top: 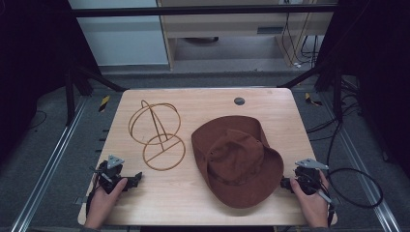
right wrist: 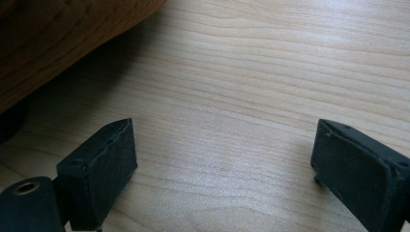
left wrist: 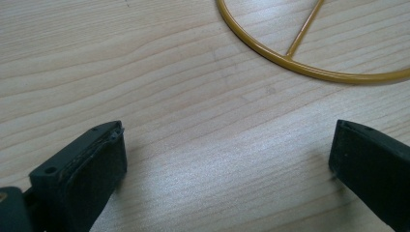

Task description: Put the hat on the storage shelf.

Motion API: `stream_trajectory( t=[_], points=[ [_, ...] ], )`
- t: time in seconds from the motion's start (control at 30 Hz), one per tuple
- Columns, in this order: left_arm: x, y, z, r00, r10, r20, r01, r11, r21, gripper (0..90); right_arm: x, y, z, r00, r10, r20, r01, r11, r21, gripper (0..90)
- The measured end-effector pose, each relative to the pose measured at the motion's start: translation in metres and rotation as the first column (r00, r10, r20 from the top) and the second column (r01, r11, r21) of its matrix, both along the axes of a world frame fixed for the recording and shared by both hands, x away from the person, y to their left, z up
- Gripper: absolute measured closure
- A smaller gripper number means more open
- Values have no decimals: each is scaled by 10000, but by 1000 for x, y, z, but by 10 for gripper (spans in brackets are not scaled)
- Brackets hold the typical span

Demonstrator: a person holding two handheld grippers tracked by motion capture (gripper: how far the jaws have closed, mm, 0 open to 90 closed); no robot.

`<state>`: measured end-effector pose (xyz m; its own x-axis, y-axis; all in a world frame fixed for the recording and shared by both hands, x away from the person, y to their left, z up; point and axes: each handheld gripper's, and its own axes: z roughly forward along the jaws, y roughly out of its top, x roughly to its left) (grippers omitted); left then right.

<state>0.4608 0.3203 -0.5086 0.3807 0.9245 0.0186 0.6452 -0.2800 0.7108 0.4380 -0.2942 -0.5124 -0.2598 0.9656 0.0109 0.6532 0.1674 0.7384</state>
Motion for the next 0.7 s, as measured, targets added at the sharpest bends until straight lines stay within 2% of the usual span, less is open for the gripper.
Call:
stream_trajectory(
  t=[0.33, 0.4, 0.5, 0.63, 0.67, 0.7],
  points=[
    [0, 0, 0, 10000, 12, 7, -12, 10000, -11, 0, -1, 0, 0, 10000, -40, 39, 41, 10000, -69, 101],
    [0, 0, 0, 10000, 13, 6, -13, 10000, -12, 0, -3, 1, 2, 10000, 10, -98, -11, 10000, -70, 103],
    [0, 0, 0, 10000, 11, 7, -11, 10000, -11, 0, -7, 2, 6, 10000, 14, -72, -16, 9997, -229, 111],
    [0, 0, 0, 10000, 23, 8, -23, 10000, -20, 0, -13, 2, 10, 10000, 97, -21, -97, 9999, 101, 131],
    [0, 0, 0, 10000, 22, 8, -22, 10000, -19, 0, -19, 2, 13, 9999, 146, -69, -148, 9996, -250, 147],
    [0, 0, 0, 10000, 22, 8, -22, 10000, -19, 0, -19, 2, 13, 9999, 146, -69, -148, 9996, -250, 147]
  ],
)
